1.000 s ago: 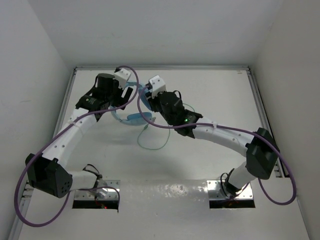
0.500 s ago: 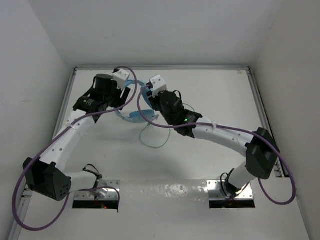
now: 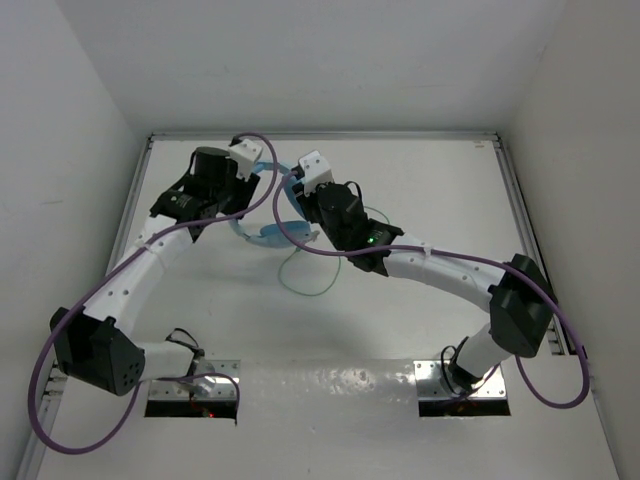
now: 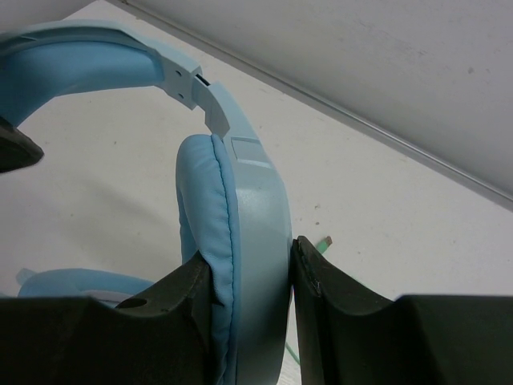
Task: Wrap the headphones
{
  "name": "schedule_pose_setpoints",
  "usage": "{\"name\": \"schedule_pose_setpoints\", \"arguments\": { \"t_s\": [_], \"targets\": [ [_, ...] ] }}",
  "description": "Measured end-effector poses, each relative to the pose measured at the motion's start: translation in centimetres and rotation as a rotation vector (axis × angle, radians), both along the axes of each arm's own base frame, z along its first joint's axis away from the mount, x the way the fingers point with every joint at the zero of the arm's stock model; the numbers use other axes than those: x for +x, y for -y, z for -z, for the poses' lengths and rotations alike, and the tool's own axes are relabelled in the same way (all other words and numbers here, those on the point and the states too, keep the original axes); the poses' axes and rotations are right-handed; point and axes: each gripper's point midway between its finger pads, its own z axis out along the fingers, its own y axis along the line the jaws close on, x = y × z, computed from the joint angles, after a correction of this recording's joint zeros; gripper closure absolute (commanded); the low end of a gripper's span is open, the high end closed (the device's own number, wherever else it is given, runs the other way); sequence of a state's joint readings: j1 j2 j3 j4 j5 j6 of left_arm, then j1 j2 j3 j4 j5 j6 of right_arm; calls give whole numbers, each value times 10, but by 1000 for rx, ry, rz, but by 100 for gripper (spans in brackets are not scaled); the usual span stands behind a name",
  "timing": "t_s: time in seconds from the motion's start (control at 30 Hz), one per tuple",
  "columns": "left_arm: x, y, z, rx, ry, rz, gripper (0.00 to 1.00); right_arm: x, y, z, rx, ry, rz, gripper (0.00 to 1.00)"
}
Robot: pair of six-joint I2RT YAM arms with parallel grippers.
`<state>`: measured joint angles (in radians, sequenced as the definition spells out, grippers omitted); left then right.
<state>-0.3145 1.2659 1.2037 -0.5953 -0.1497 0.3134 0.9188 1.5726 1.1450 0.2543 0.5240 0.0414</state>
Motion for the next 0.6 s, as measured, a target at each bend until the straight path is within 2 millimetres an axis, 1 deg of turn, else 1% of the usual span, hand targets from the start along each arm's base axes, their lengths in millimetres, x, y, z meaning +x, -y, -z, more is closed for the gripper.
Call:
{"name": "schedule_pose_setpoints", "arguments": {
  "t_s": [0.03, 0.1, 0.13, 0.17, 0.2, 0.23, 0.3, 0.33, 0.4, 0.43, 0.47, 0.5, 0.53, 0.57, 0.6],
  "targets": [
    [1, 0, 3, 3, -8, 1, 41, 0, 0, 0, 0, 0, 0, 100],
    [2, 1, 10, 8, -26, 0, 40, 0, 0, 0, 0, 0, 0, 100],
    [2, 1, 13, 11, -35, 0, 46, 0, 0, 0, 0, 0, 0, 100],
    [2, 1, 16, 13, -43, 0, 55, 0, 0, 0, 0, 0, 0, 100],
    [2, 1, 19, 13, -50, -1, 76, 0, 0, 0, 1, 0, 0, 100],
    [2, 1, 20, 7, -53, -9, 85, 0, 0, 0, 1, 0, 1, 100],
    [8, -6, 17, 10, -26, -59, 100, 0, 2, 2, -11, -6, 7, 100],
    [10, -12, 15, 15, -16, -84, 100, -1, 2, 3, -10, -10, 5, 100],
    [11, -16, 14, 19, -13, -104, 100, -2, 0, 3, -11, -9, 2, 99],
    [11, -15, 15, 12, -14, -108, 100, -2, 0, 3, -11, -10, 1, 90],
    [10, -14, 15, 8, -14, -110, 100, -1, 1, 3, -13, -14, -2, 72],
    [10, -14, 15, 4, -14, -112, 100, 0, 1, 3, -14, -23, -15, 27],
    [10, -15, 15, -1, -18, -114, 100, 1, -1, 3, -6, -36, -34, 13],
    [11, -16, 16, -12, -21, -114, 100, 4, 0, 2, -6, -42, -53, 4],
    [11, -17, 16, -27, -27, -109, 100, 5, 0, 1, 1, -53, -79, 1]
  ]
}}
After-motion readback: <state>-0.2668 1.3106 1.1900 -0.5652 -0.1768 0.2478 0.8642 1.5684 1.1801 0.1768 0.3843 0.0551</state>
